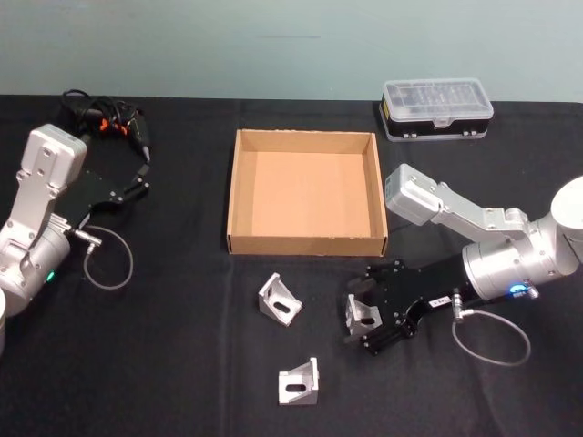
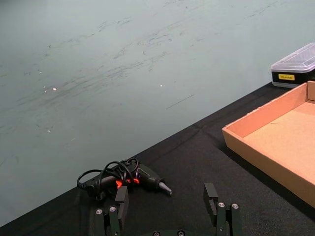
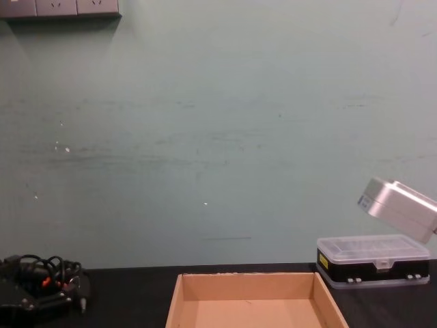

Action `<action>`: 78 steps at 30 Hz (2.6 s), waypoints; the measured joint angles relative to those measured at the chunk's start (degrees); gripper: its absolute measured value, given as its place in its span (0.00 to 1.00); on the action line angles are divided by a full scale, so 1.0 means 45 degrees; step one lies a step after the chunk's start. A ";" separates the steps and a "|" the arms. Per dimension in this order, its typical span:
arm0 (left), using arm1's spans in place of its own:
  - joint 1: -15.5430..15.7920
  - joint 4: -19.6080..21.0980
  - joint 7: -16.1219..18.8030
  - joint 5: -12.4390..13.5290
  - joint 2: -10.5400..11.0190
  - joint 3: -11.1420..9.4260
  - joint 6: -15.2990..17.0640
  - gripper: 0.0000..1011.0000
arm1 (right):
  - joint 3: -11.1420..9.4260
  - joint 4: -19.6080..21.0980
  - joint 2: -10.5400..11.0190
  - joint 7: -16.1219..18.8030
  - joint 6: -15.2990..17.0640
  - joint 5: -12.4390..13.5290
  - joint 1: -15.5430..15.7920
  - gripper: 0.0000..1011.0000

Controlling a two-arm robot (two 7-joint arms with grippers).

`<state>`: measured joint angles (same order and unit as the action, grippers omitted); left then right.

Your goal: Use one hand to pick up the angle iron from the table and place it into the box.

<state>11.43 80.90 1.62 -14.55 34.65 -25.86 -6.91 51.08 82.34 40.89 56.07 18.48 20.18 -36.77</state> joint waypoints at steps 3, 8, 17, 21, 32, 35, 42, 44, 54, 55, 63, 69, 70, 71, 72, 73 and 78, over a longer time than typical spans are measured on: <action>0.0001 0.0000 0.0000 0.0000 0.0000 0.0000 0.0000 0.99 | 0.0032 -0.0043 -0.0042 -0.0027 -0.0084 0.0000 -0.0009 0.95; 0.0000 0.0000 0.0000 -0.0001 0.0000 0.0000 0.0000 0.99 | 0.0032 -0.0042 -0.0037 -0.0035 -0.0082 0.0001 -0.0010 0.83; 0.0001 0.0000 0.0000 -0.0001 0.0000 -0.0001 0.0000 0.99 | 0.0020 -0.0032 -0.0030 -0.0046 -0.0068 0.0005 -0.0010 0.54; 0.0001 0.0001 0.0001 -0.0001 0.0000 -0.0001 0.0000 0.99 | 0.0023 -0.0029 -0.0030 -0.0066 -0.0075 0.0013 -0.0013 0.48; 0.0001 0.0001 0.0000 -0.0001 -0.0001 -0.0001 0.0001 0.99 | -0.0402 0.0410 0.0182 -0.0504 -0.0190 0.0472 0.0283 0.48; 0.0001 0.0001 0.0000 -0.0001 0.0000 0.0000 0.0000 0.99 | -0.0815 0.0780 0.0338 -0.0790 -0.0292 0.0860 0.0490 0.48; 0.0000 0.0000 0.0000 -0.0001 0.0000 -0.0001 0.0000 0.99 | -0.2042 0.1470 0.0369 -0.1988 -0.0866 0.1809 0.0912 0.48; 0.0001 0.0001 0.0000 -0.0001 0.0000 0.0000 0.0000 0.99 | -0.2301 0.1510 0.0283 -0.2288 -0.1004 0.1940 0.0983 0.48; 0.0001 0.0001 0.0000 -0.0001 0.0001 0.0000 0.0000 0.99 | -0.3492 0.1260 -0.0804 -0.4889 -0.1356 0.1899 0.1242 0.48; 0.0001 0.0001 0.0000 0.0000 0.0000 0.0000 0.0000 0.99 | -0.3587 0.1028 -0.1076 -0.5262 -0.1346 0.1798 0.1205 0.48; 0.0001 0.0000 0.0000 0.0000 0.0000 -0.0001 0.0000 0.99 | -0.3637 -0.0774 -0.2529 -0.6353 -0.1085 0.1141 0.0572 0.48; 0.0001 0.0000 0.0000 -0.0001 0.0000 0.0000 0.0000 0.99 | -0.3556 -0.1952 -0.3270 -0.6616 -0.1055 0.0796 0.0208 0.48; 0.0000 0.0000 0.0000 -0.0001 -0.0001 0.0000 0.0000 0.99 | -0.3538 -0.2113 -0.3363 -0.6624 -0.1050 0.0736 0.0151 0.48; 0.0001 0.0000 0.0000 -0.0001 -0.0001 0.0000 0.0000 0.99 | -0.3492 -0.2460 -0.3541 -0.6631 -0.1031 0.0616 0.0027 0.48; 0.0001 -0.0001 0.0000 -0.0001 0.0000 -0.0001 0.0000 0.99 | -0.3472 -0.2613 -0.3621 -0.6633 -0.1018 0.0562 -0.0035 0.48; 0.0001 0.0000 0.0000 -0.0001 0.0000 0.0000 0.0000 0.99 | -0.3454 -0.2743 -0.3688 -0.6634 -0.1008 0.0518 -0.0078 0.48; 0.0001 -0.0001 0.0000 -0.0001 0.0000 -0.0001 0.0000 0.99 | -0.3313 -0.3750 -0.4192 -0.6618 -0.0918 0.0172 -0.0438 0.48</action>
<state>11.43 80.90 1.62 -14.55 34.64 -25.86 -6.91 36.18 65.46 22.03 26.29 14.34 20.95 -38.74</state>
